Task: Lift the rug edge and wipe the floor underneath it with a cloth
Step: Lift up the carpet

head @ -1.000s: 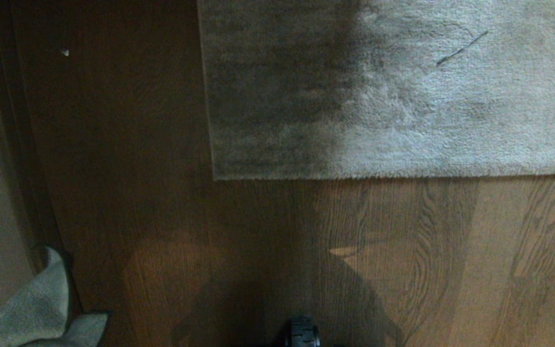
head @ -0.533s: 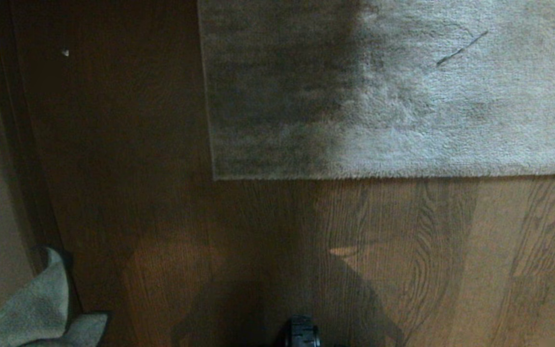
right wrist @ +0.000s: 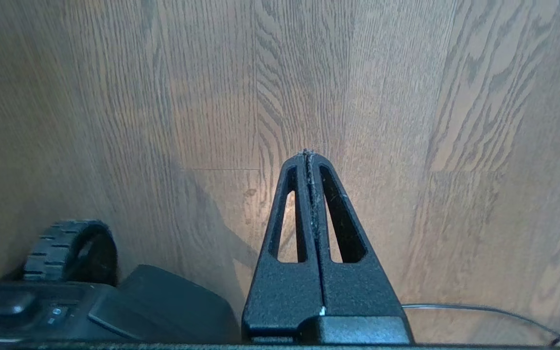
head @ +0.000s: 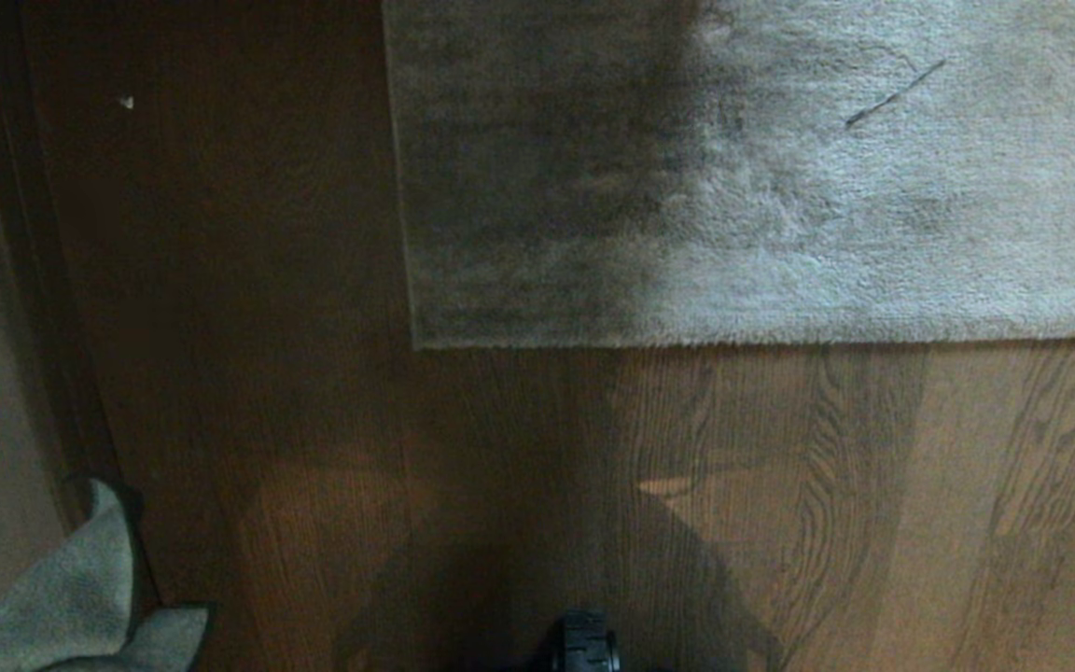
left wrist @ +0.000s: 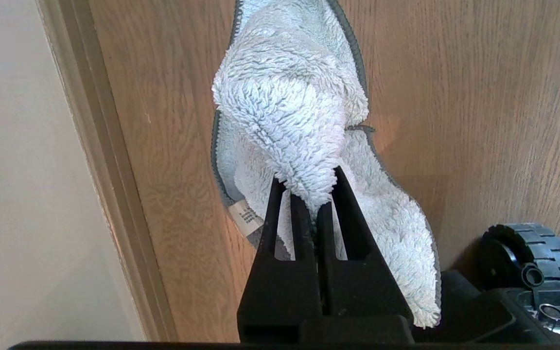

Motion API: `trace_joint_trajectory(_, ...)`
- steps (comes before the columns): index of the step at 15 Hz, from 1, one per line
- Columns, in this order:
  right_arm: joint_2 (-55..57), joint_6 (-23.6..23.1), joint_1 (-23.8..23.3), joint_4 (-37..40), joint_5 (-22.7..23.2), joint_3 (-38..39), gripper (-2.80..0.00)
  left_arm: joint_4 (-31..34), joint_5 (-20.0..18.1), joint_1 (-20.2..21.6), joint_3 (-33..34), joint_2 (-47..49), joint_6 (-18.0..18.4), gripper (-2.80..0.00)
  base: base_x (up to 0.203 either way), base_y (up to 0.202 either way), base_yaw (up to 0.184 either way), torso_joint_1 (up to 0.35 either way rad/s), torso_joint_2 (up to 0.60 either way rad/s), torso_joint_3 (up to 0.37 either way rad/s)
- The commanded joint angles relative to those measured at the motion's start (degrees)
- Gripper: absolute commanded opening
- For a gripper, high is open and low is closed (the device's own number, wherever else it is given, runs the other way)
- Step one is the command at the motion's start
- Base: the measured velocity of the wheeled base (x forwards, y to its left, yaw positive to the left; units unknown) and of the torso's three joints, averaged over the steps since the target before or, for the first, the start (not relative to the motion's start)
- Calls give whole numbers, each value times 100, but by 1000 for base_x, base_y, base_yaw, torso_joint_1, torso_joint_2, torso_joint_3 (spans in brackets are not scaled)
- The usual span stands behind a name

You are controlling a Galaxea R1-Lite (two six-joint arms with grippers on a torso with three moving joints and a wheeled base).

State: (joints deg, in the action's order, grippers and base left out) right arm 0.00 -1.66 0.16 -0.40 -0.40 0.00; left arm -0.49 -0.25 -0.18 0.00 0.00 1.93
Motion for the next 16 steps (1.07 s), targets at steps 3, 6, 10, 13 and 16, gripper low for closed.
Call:
trace_joint_trajectory(3,0,-179,2,-22,22,-23,-280,-3,-1,1,0,0,1,-280,0,0,0,0,0,0)
trace_joint_trajectory(6,70,-490,2,-28,163,-72,-280,-3,-1,1,0,0,1,-280,0,0,0,0,0,0)
trace_joint_trajectory(10,514,-473,2,-32,318,-440,-280,-3,-1,1,0,0,1,-280,0,0,0,0,0,0)
trace_joint_trajectory(13,1520,-324,127,-386,876,-849,-280,-3,-1,1,0,0,1,-280,0,0,0,0,0,0)
trace_joint_trajectory(16,2563,-130,611,-692,1303,-1368,-280,-3,-1,1,0,0,1,-280,0,0,0,0,0,0)
